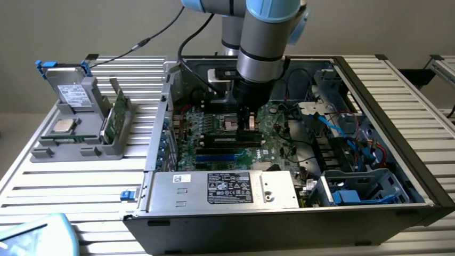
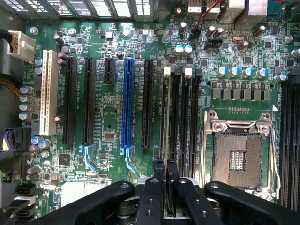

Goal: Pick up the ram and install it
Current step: 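Insert the ram into the slot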

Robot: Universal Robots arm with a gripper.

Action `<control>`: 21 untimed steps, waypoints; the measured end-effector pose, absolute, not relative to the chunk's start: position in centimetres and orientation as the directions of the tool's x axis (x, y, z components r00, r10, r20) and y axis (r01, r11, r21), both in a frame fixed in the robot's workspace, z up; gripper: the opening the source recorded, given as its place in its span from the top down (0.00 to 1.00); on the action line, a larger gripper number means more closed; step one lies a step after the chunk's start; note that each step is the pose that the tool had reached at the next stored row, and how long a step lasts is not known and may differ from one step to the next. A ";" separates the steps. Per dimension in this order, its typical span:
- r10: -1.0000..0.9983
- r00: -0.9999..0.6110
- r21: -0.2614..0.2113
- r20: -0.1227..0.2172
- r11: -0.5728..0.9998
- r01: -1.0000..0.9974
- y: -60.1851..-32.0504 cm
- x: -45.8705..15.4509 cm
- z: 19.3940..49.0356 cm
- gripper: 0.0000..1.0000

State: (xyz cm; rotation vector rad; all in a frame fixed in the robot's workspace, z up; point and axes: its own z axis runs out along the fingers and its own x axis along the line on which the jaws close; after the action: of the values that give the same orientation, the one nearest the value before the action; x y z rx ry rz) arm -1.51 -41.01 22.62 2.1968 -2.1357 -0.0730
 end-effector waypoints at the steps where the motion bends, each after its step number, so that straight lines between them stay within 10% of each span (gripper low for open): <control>1: -0.999 0.029 0.088 0.019 -0.027 -0.996 -41.0 -1.5 22.6 0.87; 21: -1.000 0.024 0.089 0.019 -0.023 -0.996 -40.9 -1.6 22.5 0.87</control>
State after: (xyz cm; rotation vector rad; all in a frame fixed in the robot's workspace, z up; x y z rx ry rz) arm -1.60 -40.93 22.54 2.1915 -2.1406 -0.0740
